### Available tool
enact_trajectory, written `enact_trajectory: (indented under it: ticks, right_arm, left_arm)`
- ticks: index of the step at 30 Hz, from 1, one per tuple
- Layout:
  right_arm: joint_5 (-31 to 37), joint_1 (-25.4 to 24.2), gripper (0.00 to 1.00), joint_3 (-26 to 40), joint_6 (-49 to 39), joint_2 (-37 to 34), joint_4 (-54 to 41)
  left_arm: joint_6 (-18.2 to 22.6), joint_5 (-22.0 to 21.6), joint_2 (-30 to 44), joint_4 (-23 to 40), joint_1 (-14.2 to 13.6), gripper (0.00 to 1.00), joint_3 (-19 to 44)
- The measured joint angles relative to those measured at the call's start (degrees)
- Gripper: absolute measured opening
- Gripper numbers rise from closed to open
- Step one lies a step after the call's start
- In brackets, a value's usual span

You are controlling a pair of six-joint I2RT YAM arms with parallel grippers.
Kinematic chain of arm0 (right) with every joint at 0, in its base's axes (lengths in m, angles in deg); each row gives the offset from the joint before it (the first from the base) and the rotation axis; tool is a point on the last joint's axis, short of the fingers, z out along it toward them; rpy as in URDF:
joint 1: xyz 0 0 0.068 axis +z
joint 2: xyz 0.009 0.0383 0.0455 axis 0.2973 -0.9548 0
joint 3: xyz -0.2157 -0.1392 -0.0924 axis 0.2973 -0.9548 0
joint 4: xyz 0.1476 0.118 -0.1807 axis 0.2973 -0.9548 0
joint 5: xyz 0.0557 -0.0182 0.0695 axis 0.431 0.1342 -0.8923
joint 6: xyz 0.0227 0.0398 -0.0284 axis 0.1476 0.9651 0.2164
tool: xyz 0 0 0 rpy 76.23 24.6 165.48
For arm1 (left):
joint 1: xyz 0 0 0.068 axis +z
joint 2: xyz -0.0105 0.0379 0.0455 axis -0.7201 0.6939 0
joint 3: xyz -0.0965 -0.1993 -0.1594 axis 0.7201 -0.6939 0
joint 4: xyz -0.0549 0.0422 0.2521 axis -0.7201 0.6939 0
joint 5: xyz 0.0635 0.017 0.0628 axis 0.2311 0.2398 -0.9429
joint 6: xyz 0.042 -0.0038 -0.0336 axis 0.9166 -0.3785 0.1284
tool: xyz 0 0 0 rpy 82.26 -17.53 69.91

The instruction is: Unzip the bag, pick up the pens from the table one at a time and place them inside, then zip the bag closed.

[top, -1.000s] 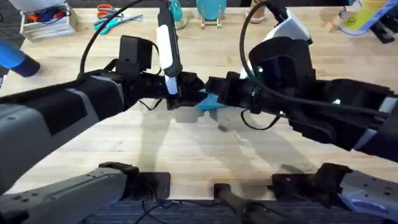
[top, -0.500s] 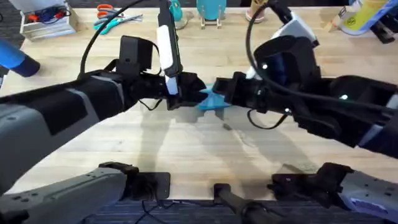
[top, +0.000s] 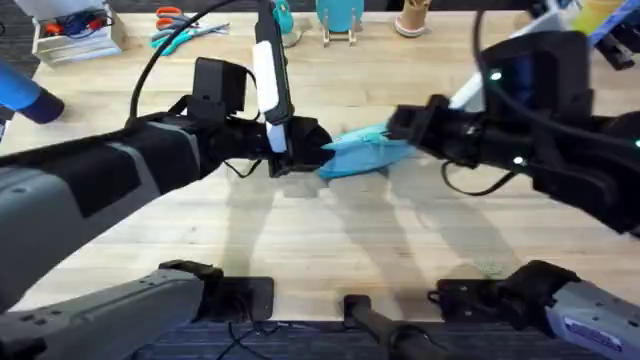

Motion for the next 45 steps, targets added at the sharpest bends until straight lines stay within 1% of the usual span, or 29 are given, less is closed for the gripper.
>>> enact_trajectory:
  ticks: [3, 6, 14, 17, 20, 24, 25, 27, 28, 30, 33, 34, 35, 36, 39, 45]
  right_arm:
    - [0.74, -3.1, 0.032, 0.0, -0.77, 1.25, -2.45]
    - [1.19, -4.9, 0.032, 0.0, -2.06, 1.38, -3.8]
    - [2.01, -6.7, 0.032, 0.0, -5.78, 1.38, -3.81]
    - [2.19, -7.1, 0.032, 0.0, -7.94, 2.39, -3.44]
    - [2.24, -7.1, 0.032, 0.0, -11.12, 5.3, -3.45]
    - [2.26, -7.1, 0.032, 0.0, -14.7, 11.0, -4.35]
    - [2.22, -7.1, 0.032, 0.0, -16.45, 15.9, -6.91]
    - [2.22, -7.1, 0.033, 0.0, -17.19, 18.88, -9.35]
    - [2.17, -7.1, 0.067, 0.0, -17.28, 20.32, -10.53]
    - [1.94, -7.1, 0.343, 0.0, -17.71, 23.3, -12.67]
    - [0.93, -7.1, 0.789, 0.0, -18.52, 27.64, -14.93]
    - [0.47, -7.1, 0.92, 0.0, -19.16, 28.88, -15.77]
    - [-0.01, -7.1, 0.975, 0.0, -20.19, 30.09, -16.61]
    - [-0.5, -7.1, 0.991, 0.0, -21.26, 31.18, -17.54]
    - [-1.87, -7.1, 0.995, 0.0, -24.28, 33.07, -20.7]
    - [-6.66, -7.1, 0.995, 0.0, -31.49, 33.44, -25.87]
  left_arm:
    - [0.0, -0.09, 0.01, 0.02, 0.0, 0.046, 0.0]
    - [0.02, -0.15, 0.0, 0.02, 0.0, 0.045, 0.0]
    - [0.0, -0.2, 0.02, 0.01, 0.0, 0.045, -0.01]
    - [0.0, -0.2, 0.01, 0.02, 0.0, 0.045, 0.0]
    - [0.0, -0.2, 0.01, 0.01, 0.0, 0.046, 0.0]
    - [0.0, -0.2, 0.0, 0.0, 0.0, 0.045, 0.0]
    - [0.0, -0.2, 0.0, 0.02, 0.0, 0.045, 0.0]
    - [0.0, -0.2, 0.02, 0.02, 0.0, 0.045, 0.0]
    - [0.0, -0.2, 0.0, 0.02, 0.0, 0.045, 0.0]
    - [0.0, -0.2, 0.0, 0.02, 0.0, 0.045, -0.02]
    - [0.0, -0.2, 0.0, 0.02, 0.0, 0.045, 0.0]
    - [0.0, -0.2, 0.01, 0.02, 0.0, 0.045, -0.02]
    - [0.0, -0.2, 0.02, 0.02, 0.0, 0.045, 0.0]
    - [0.0, -0.2, 0.0, 0.02, 0.0, 0.045, 0.0]
    - [0.0, -0.2, 0.0, 0.02, 0.0, 0.045, -0.02]
    - [0.0, -0.2, 0.0, 0.02, 0.0, 0.044, -0.02]
